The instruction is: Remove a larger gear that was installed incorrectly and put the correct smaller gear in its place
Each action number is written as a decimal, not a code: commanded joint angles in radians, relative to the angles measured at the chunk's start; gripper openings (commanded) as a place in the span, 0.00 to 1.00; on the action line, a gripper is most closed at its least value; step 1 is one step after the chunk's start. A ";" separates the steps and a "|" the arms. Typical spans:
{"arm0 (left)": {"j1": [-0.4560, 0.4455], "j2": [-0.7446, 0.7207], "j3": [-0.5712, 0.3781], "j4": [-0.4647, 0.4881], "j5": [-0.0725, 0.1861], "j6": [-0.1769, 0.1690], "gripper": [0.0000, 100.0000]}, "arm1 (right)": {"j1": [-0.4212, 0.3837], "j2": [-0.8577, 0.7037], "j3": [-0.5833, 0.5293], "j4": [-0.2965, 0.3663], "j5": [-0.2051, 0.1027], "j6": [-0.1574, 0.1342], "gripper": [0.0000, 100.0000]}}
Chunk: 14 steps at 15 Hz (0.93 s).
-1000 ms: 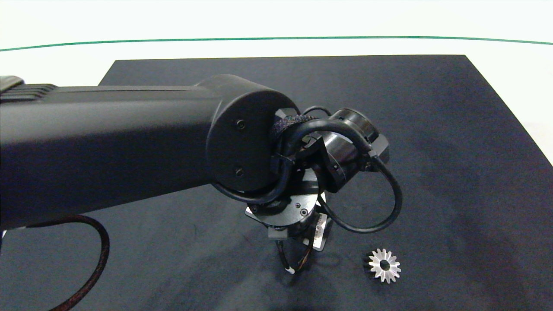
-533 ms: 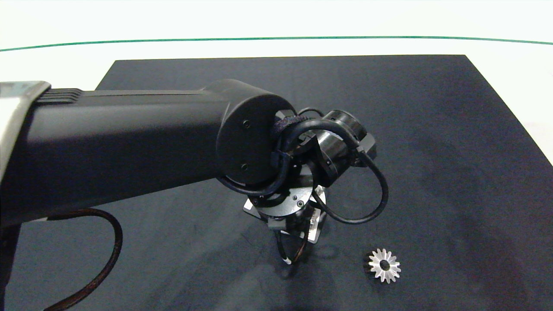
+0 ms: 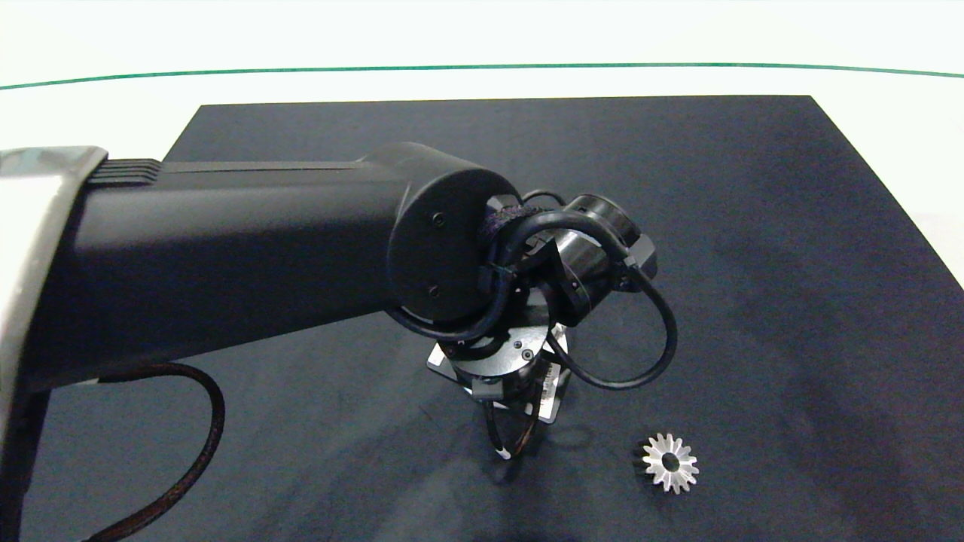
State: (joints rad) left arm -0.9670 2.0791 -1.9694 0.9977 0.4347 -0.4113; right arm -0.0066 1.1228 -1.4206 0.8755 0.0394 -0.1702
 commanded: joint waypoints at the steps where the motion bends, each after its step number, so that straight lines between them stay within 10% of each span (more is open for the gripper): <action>1: -0.001 0.002 0.000 0.006 0.003 -0.003 0.19 | 0.000 0.002 0.000 0.005 0.001 -0.002 1.00; 14: -0.004 0.029 -0.025 0.018 0.003 -0.015 0.19 | 0.000 0.002 0.002 0.005 0.002 -0.002 1.00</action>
State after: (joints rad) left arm -0.9721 2.0985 -1.9877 1.0098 0.4347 -0.4247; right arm -0.0062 1.1228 -1.4200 0.8755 0.0409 -0.1706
